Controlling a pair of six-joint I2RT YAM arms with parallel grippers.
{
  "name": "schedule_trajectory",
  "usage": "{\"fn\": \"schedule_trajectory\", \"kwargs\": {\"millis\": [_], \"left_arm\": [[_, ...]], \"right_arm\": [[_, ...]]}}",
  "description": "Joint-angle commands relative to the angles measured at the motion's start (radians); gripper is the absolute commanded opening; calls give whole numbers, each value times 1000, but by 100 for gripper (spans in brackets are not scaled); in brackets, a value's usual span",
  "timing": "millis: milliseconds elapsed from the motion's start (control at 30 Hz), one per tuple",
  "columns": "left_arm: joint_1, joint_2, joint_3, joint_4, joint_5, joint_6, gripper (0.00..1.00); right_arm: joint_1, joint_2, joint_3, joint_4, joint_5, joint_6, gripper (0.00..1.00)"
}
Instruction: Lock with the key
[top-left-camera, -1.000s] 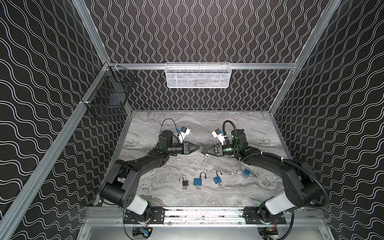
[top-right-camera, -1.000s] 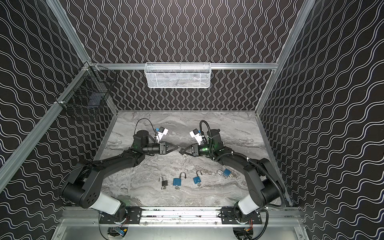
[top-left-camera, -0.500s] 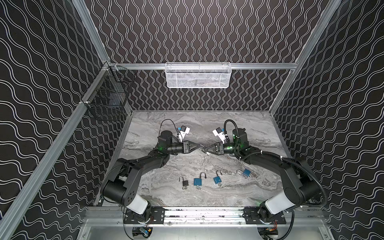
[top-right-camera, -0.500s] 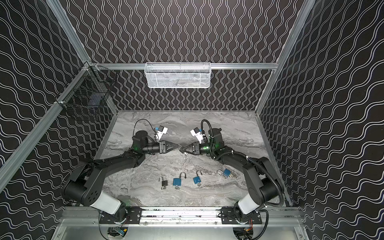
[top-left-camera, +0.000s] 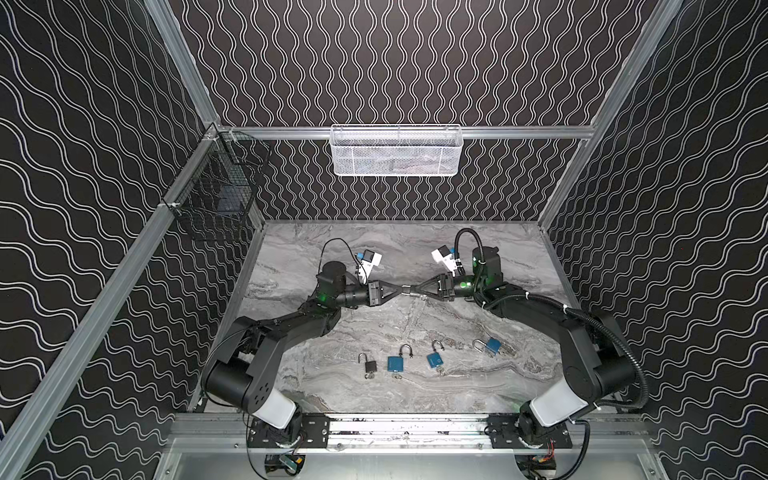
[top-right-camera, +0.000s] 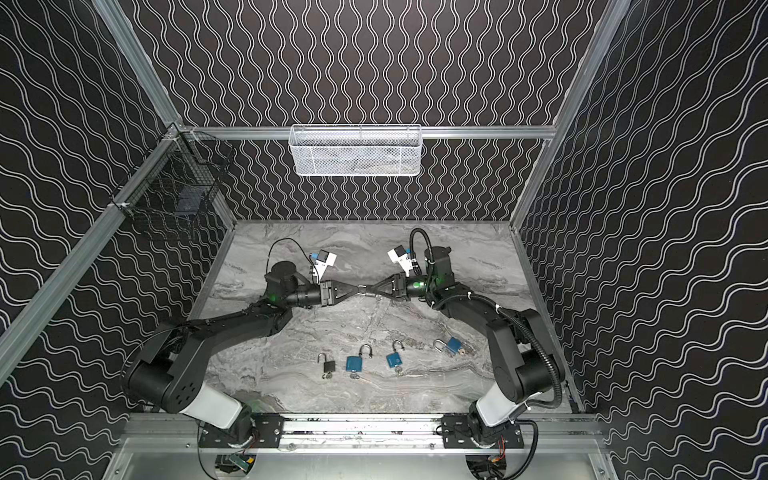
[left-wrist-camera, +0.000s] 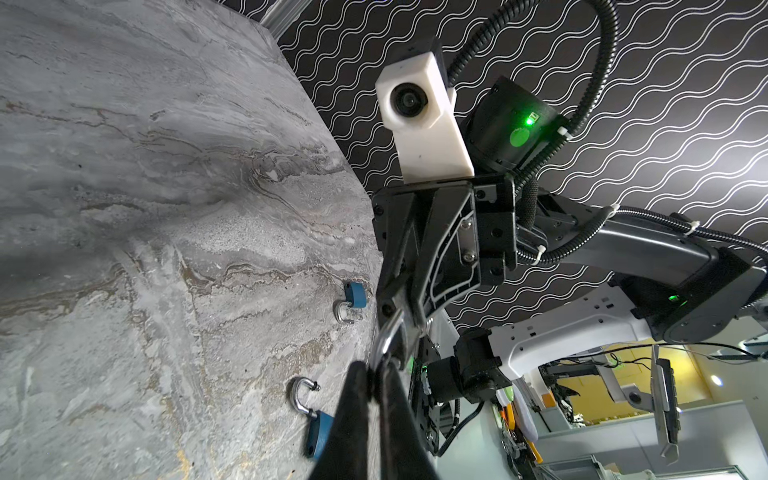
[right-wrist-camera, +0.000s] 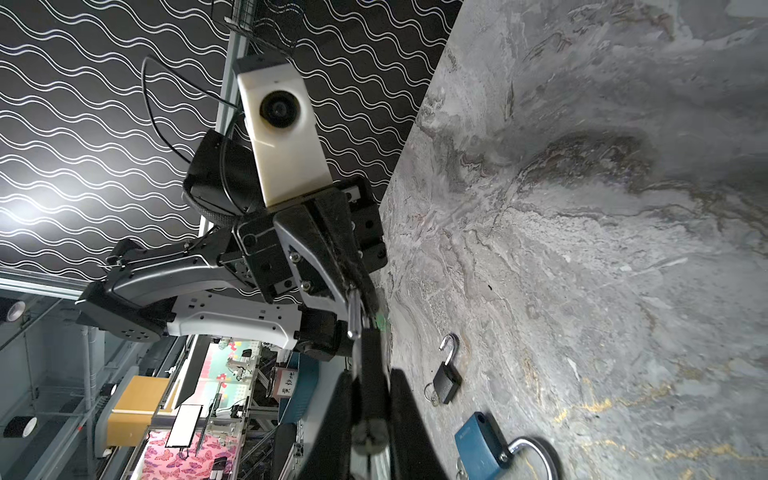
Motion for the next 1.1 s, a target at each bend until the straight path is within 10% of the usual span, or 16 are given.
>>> {"fn": "schedule_trajectory", "kwargs": {"millis": [0, 567, 1067], "left_arm": [[-18, 13, 21, -5, 96, 8, 0], [-60, 24, 128, -272, 52, 100, 0], [-86, 55, 101, 3, 83, -82, 0]], "right_arm": [[6, -2, 4, 63, 58, -5, 0], [6, -39, -45, 156, 60, -33, 0], [17, 46, -10, 208, 12, 18, 0]]}}
